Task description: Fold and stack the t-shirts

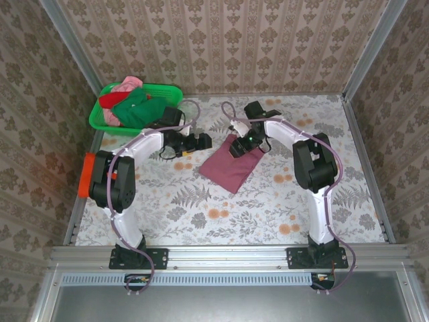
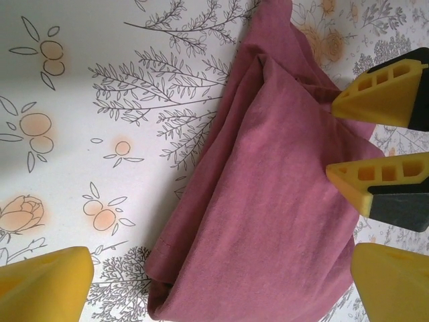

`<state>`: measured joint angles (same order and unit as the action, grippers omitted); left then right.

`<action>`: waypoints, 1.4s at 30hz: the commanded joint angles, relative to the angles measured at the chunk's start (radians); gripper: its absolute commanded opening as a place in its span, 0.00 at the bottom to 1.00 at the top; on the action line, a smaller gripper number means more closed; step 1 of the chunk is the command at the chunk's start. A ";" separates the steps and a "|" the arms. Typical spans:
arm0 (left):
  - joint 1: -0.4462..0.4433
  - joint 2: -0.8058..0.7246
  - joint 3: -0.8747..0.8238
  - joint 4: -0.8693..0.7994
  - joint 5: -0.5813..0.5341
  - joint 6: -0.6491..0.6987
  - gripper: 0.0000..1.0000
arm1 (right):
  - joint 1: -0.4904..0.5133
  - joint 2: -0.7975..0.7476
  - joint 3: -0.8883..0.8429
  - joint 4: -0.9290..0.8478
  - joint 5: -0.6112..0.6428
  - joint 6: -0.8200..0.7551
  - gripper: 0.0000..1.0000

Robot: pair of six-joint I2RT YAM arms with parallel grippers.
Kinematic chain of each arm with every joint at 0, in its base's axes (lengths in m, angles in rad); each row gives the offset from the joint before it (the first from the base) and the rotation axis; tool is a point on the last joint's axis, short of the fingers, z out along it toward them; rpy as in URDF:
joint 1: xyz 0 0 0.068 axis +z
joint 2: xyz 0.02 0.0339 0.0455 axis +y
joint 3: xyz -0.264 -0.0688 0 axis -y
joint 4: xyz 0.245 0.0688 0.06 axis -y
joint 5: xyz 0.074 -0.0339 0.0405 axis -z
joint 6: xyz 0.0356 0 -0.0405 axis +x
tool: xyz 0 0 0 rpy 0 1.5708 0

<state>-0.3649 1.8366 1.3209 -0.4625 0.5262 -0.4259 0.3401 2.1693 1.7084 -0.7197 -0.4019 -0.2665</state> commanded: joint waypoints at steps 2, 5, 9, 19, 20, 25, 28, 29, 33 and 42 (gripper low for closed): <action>0.016 -0.034 -0.003 0.010 0.006 -0.013 1.00 | -0.006 0.010 0.037 -0.047 0.042 0.044 0.65; 0.017 -0.031 -0.002 0.011 0.008 -0.014 1.00 | -0.006 0.027 0.045 -0.072 0.047 0.070 0.65; 0.017 -0.025 -0.004 0.013 0.013 -0.016 1.00 | -0.002 0.054 0.059 -0.127 0.016 0.049 0.56; 0.018 -0.009 0.006 0.015 0.013 -0.039 1.00 | 0.017 0.052 0.110 -0.266 -0.198 -0.131 0.15; 0.019 -0.006 0.006 0.017 0.012 -0.047 1.00 | 0.020 0.037 0.102 -0.268 -0.187 -0.154 0.01; 0.021 0.039 0.023 0.014 0.000 -0.122 1.00 | 0.059 -0.122 -0.055 -0.194 -0.122 -0.341 0.00; 0.022 0.079 0.036 0.029 0.005 -0.176 1.00 | 0.067 -0.247 -0.208 -0.076 -0.094 -0.409 0.00; 0.021 0.096 0.044 0.043 0.020 -0.188 1.00 | 0.068 -0.277 -0.242 -0.058 -0.096 -0.416 0.00; 0.003 0.174 0.117 0.040 0.084 -0.170 0.97 | 0.070 -0.354 -0.313 -0.039 -0.140 -0.424 0.00; -0.070 0.320 0.282 -0.069 0.263 -0.005 0.75 | 0.033 -0.465 -0.389 -0.020 -0.268 -0.372 0.00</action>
<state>-0.4129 2.1281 1.5711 -0.4721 0.6876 -0.5137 0.3923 1.7588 1.3373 -0.7574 -0.5785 -0.6426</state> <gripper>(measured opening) 0.764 0.049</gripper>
